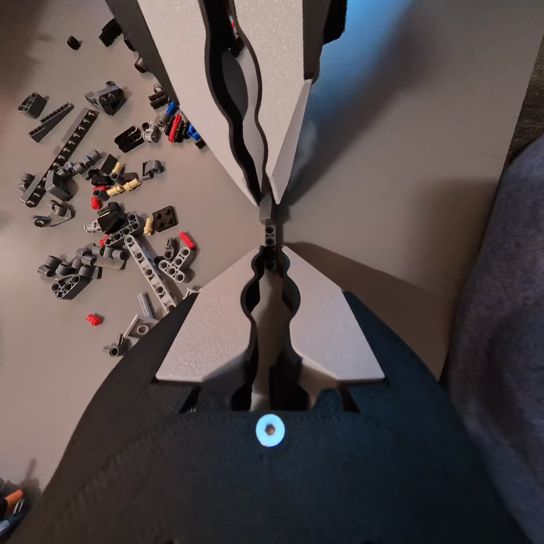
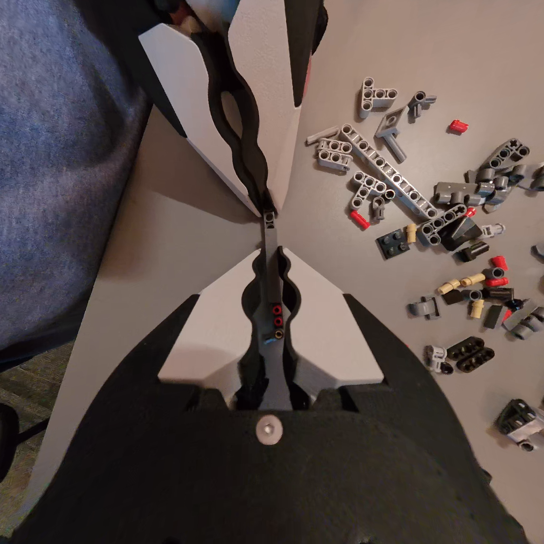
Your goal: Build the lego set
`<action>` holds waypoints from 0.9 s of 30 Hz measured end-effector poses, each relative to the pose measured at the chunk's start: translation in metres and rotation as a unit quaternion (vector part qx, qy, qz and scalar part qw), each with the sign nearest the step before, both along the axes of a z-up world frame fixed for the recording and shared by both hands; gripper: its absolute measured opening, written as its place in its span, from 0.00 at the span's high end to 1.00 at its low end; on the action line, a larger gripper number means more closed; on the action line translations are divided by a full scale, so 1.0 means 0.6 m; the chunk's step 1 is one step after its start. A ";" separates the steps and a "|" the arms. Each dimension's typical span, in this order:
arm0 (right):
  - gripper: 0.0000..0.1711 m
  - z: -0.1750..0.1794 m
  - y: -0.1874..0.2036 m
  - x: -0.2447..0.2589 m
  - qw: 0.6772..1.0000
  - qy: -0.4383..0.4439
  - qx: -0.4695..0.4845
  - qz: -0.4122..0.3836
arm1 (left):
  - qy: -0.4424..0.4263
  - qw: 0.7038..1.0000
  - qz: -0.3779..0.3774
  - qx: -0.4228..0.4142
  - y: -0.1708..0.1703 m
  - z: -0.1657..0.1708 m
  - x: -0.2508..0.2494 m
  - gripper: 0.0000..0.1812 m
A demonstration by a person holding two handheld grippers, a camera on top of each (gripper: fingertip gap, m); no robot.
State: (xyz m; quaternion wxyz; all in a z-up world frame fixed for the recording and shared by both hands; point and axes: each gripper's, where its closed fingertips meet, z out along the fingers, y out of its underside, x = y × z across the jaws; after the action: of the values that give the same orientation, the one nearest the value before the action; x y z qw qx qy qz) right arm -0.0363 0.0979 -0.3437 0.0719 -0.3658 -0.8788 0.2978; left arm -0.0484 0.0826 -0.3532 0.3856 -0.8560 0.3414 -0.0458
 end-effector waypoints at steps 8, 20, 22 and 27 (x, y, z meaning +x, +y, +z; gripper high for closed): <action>0.97 -0.003 0.001 0.004 1.000 -0.002 0.012 -0.007 | -0.001 1.000 -0.002 0.000 0.000 0.000 0.000 0.97; 0.97 -0.004 0.002 0.003 1.000 0.003 0.024 -0.007 | -0.043 0.999 -0.002 0.029 0.024 0.037 0.018 0.89; 0.97 -0.004 0.002 0.003 1.000 0.004 0.023 -0.007 | -0.043 0.999 -0.008 0.020 0.028 0.031 0.024 0.92; 0.97 -0.004 0.002 0.004 1.000 0.007 0.022 -0.005 | -0.040 0.999 -0.006 0.009 0.033 0.019 0.027 0.96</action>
State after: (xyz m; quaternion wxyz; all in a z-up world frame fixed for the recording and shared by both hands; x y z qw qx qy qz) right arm -0.0341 0.0990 -0.3462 0.0876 -0.3666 -0.8828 0.2803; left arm -0.0324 0.1021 -0.3416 0.4064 -0.8480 0.3309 -0.0791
